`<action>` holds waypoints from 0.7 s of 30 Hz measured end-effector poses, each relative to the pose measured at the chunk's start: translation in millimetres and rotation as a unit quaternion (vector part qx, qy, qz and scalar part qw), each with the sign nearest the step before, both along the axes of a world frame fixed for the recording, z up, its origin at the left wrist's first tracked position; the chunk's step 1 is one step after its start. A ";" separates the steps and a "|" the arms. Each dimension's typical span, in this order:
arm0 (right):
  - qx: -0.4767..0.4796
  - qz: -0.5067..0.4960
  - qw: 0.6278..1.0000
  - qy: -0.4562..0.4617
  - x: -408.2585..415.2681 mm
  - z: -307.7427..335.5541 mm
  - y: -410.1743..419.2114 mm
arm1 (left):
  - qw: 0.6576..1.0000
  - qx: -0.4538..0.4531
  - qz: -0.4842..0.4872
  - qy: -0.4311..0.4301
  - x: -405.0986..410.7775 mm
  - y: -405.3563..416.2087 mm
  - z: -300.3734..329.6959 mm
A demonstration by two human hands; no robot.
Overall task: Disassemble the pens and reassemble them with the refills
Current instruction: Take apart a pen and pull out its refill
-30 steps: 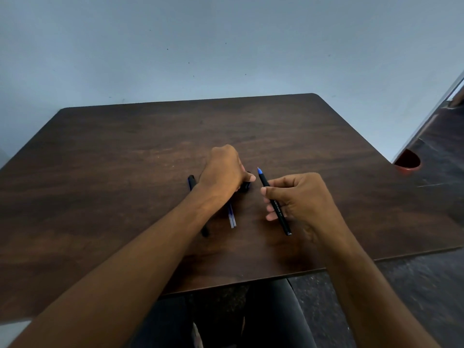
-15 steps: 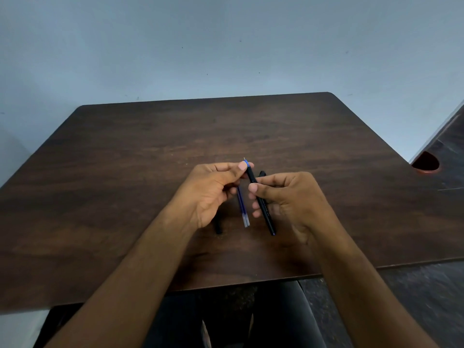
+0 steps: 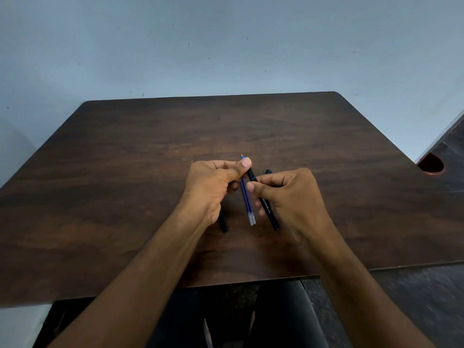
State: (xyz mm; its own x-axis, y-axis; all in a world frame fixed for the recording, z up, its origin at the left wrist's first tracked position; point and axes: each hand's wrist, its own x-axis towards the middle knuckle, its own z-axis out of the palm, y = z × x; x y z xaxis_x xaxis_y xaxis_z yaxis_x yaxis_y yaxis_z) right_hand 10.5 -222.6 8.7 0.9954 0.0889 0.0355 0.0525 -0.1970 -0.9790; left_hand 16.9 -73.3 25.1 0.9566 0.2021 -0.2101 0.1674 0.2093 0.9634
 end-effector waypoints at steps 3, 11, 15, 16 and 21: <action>-0.024 -0.017 0.999 -0.020 -0.5 0.6 3.2 | 0.999 0.030 0.011 -0.009 -3.7 -0.8 2.3; 0.016 0.020 1.000 -0.003 -2.1 10.7 0.9 | 0.988 0.010 -0.150 -0.013 -14.6 15.9 6.5; 0.012 0.031 0.999 0.000 -2.5 14.9 1.7 | 0.993 -0.024 -0.113 -0.024 -13.2 16.6 6.2; 0.016 0.032 0.999 -0.001 -3.0 16.1 1.8 | 0.995 -0.032 -0.094 -0.019 -12.3 15.9 5.6; 0.007 0.035 0.999 -0.006 -3.5 16.8 4.1 | 0.997 -0.003 -0.072 -0.019 -8.0 15.0 2.2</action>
State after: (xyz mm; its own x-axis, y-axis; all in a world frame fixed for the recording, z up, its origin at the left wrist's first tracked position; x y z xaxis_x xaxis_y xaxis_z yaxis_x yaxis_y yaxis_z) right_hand 7.0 -218.5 25.5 0.9861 0.1586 0.0490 0.0775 -0.1784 -0.9809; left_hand 8.9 -58.3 27.2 0.9827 0.0613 -0.1747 0.1601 0.1925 0.9681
